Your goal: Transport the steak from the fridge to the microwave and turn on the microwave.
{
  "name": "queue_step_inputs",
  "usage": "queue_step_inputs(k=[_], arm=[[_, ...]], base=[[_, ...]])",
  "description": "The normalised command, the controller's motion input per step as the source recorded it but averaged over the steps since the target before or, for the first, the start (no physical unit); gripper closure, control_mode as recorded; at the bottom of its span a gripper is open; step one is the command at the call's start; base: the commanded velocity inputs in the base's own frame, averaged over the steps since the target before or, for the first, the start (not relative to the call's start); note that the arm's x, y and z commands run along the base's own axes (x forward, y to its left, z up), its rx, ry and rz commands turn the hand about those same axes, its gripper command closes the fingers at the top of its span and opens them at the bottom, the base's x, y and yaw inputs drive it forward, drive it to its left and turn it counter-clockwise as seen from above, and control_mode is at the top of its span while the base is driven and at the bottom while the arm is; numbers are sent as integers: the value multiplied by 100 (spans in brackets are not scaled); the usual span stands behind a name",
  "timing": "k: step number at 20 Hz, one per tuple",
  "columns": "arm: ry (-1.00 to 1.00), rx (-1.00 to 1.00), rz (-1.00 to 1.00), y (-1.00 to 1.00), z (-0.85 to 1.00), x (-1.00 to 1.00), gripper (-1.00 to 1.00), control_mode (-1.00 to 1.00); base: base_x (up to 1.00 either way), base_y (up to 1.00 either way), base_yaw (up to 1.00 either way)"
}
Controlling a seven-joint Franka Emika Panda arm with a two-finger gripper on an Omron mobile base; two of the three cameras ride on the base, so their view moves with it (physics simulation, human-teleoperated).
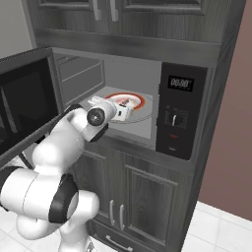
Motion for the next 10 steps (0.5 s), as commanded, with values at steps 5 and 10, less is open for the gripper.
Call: queue_step_inputs(k=[5, 10], arm=[[7, -6, 0, 0, 49, -61, -100, -100], [26, -4, 0, 4, 44, -55, -100, -100]], base=[[0, 0, 0], [0, 0, 0]])
